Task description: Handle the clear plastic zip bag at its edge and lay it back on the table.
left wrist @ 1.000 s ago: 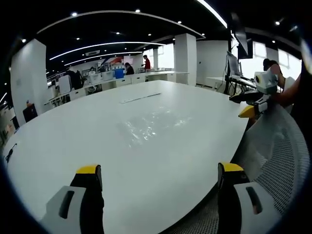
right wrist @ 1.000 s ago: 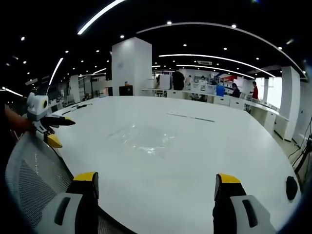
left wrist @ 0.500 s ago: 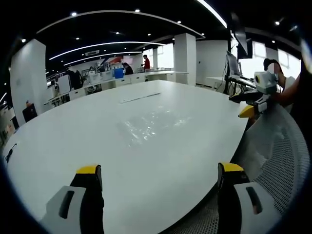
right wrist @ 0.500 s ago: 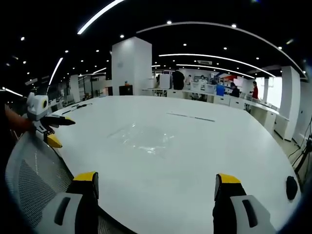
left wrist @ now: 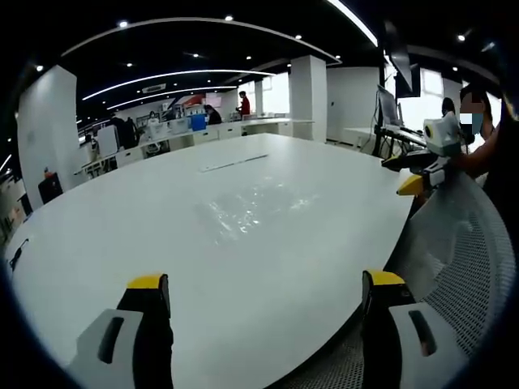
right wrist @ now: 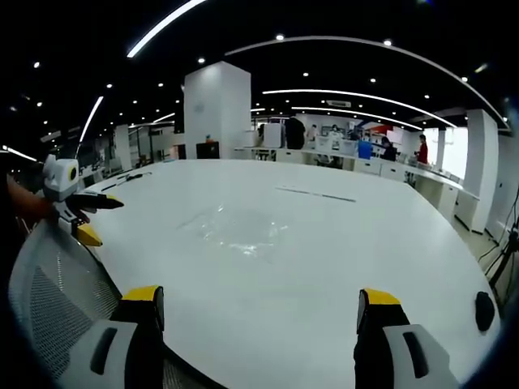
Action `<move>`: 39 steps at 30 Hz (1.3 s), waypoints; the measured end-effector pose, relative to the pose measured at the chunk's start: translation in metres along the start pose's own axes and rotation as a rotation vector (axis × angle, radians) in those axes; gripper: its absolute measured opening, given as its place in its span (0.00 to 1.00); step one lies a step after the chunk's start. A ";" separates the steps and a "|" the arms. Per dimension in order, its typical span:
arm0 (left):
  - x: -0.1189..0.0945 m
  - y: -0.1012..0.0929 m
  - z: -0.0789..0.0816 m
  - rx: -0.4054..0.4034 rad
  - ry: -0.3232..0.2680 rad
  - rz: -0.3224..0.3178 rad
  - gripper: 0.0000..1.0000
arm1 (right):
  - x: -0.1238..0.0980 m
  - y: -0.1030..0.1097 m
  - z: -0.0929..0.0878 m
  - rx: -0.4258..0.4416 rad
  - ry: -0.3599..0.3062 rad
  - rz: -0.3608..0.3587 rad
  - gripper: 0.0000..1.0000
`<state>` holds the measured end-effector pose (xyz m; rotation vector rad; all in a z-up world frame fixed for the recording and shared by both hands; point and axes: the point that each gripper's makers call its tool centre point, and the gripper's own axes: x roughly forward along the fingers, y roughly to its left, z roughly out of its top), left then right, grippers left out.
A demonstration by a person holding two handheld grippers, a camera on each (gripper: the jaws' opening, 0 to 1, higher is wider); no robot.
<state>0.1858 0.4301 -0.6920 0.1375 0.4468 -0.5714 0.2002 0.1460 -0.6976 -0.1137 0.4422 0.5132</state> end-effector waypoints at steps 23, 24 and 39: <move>0.000 0.003 -0.004 0.001 0.003 -0.003 0.98 | -0.001 0.001 0.002 0.010 -0.003 -0.009 1.00; 0.000 0.003 -0.004 0.001 0.002 -0.001 0.98 | -0.001 0.001 0.002 0.010 -0.001 -0.009 1.00; 0.000 -0.001 -0.001 0.003 0.002 -0.009 0.99 | 0.002 -0.003 0.019 0.047 -0.014 0.025 1.00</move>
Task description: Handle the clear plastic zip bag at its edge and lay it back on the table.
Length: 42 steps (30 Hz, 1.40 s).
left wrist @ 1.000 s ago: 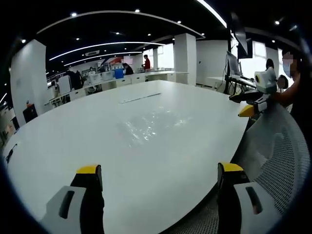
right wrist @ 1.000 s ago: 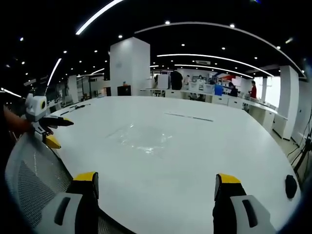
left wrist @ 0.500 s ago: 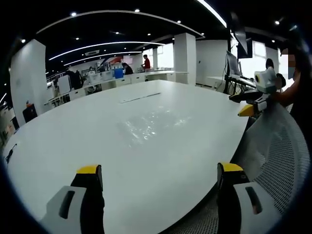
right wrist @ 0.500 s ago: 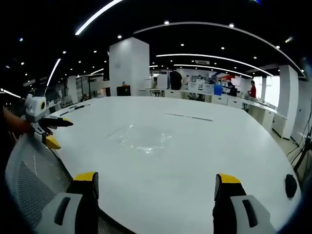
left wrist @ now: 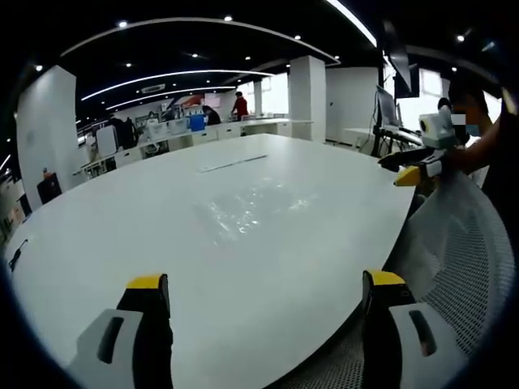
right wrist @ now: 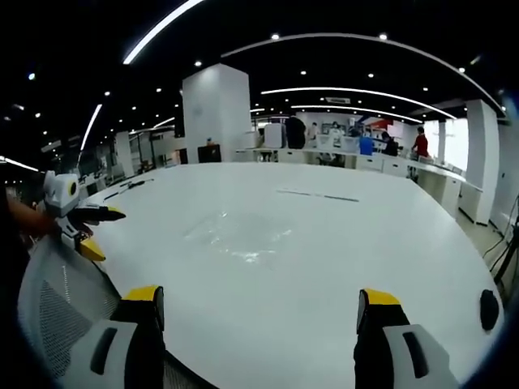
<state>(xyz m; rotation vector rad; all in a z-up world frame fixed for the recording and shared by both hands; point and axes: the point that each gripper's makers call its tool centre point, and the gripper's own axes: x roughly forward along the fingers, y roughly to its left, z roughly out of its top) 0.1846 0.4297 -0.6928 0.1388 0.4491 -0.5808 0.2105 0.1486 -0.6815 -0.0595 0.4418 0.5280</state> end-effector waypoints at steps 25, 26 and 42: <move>0.001 -0.002 -0.002 0.000 0.008 -0.014 0.99 | 0.034 -0.011 0.015 -0.011 0.048 0.058 0.88; 0.001 -0.002 -0.001 -0.002 0.007 -0.015 0.99 | 0.037 -0.012 0.016 -0.014 0.049 0.060 0.88; 0.001 -0.004 -0.001 0.001 0.016 -0.010 0.99 | 0.063 -0.025 0.023 -0.034 0.058 0.068 0.83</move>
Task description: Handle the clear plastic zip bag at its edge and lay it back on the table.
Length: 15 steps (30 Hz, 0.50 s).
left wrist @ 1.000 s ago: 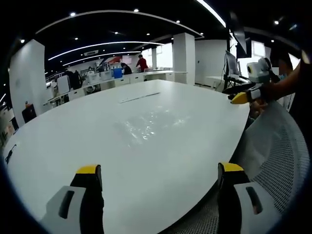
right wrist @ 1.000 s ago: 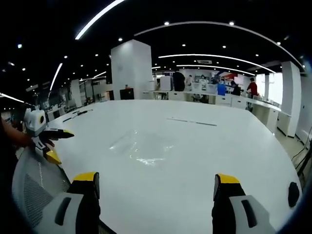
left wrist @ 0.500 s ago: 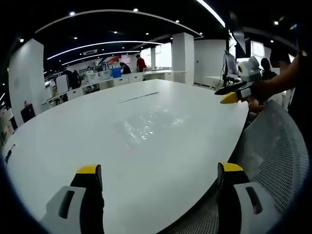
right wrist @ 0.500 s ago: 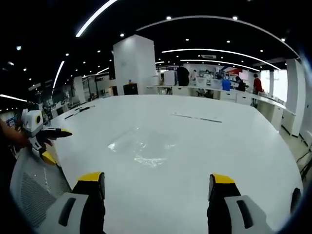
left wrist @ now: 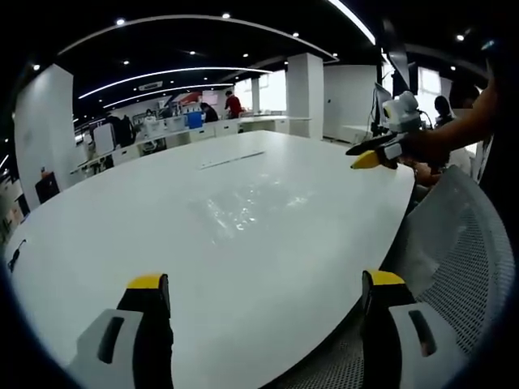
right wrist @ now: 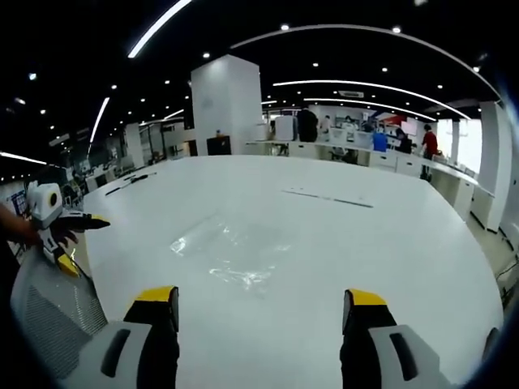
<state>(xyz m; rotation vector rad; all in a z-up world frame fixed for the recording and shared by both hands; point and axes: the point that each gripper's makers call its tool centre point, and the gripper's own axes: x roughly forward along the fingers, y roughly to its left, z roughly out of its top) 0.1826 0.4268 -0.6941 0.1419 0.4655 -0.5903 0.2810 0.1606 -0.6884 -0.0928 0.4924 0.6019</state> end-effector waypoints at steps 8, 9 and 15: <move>0.000 0.001 -0.002 -0.002 0.004 -0.003 0.99 | 0.013 -0.010 -0.002 0.001 0.016 0.003 0.78; 0.000 0.001 -0.002 -0.002 0.004 -0.003 0.99 | 0.014 -0.010 -0.002 0.003 0.017 0.002 0.77; 0.000 0.001 -0.004 -0.002 0.007 -0.003 0.98 | 0.024 -0.013 -0.004 0.002 0.037 -0.003 0.72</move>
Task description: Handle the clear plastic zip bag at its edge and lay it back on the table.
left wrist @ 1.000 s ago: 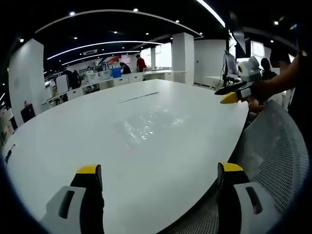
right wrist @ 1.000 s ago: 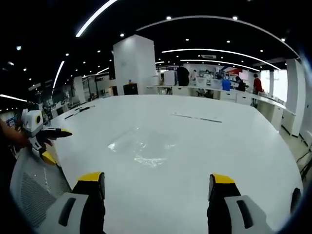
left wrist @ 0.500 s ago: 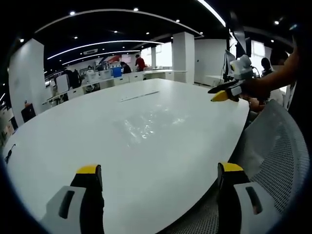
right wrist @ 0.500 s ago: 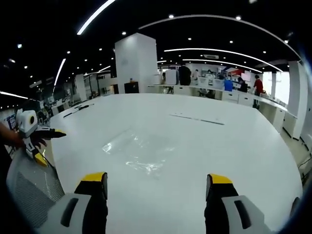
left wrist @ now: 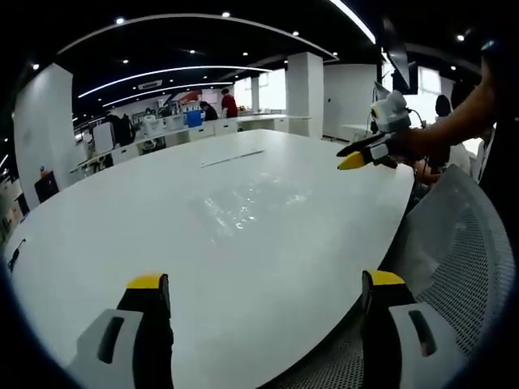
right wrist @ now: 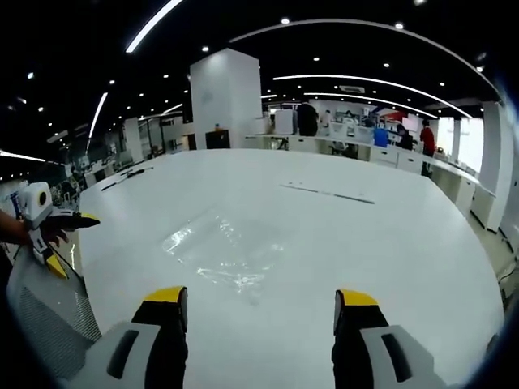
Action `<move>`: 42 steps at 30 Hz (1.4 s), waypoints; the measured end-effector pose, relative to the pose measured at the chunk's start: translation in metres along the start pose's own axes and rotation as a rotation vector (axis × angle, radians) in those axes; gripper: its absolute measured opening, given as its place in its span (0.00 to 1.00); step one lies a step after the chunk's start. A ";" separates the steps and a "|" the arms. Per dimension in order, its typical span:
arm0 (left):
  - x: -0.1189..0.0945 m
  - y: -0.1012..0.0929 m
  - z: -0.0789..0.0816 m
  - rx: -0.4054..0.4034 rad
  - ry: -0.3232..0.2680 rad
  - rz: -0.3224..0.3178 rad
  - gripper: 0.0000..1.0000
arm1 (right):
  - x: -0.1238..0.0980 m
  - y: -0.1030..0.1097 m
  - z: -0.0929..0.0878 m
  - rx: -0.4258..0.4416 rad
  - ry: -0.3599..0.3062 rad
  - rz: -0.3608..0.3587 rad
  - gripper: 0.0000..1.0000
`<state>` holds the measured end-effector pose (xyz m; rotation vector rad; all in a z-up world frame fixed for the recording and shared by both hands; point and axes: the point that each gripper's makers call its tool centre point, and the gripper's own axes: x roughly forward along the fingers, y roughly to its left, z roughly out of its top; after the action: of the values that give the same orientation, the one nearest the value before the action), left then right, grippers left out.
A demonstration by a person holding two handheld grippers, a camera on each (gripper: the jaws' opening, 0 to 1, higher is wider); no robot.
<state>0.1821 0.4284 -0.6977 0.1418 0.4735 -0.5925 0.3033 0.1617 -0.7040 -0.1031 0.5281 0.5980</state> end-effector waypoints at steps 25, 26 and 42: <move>0.000 -0.002 0.003 -0.004 -0.007 -0.008 0.99 | 0.024 -0.003 -0.005 0.010 0.062 -0.004 0.65; 0.001 -0.003 0.003 -0.003 -0.007 -0.008 0.99 | 0.026 -0.004 -0.005 0.016 0.064 -0.005 0.65; 0.001 -0.003 0.000 -0.003 0.003 -0.011 0.99 | 0.047 -0.011 -0.016 -0.022 0.105 -0.004 0.55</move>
<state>0.1815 0.4257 -0.6978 0.1379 0.4785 -0.6022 0.3355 0.1731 -0.7417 -0.1572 0.6234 0.5965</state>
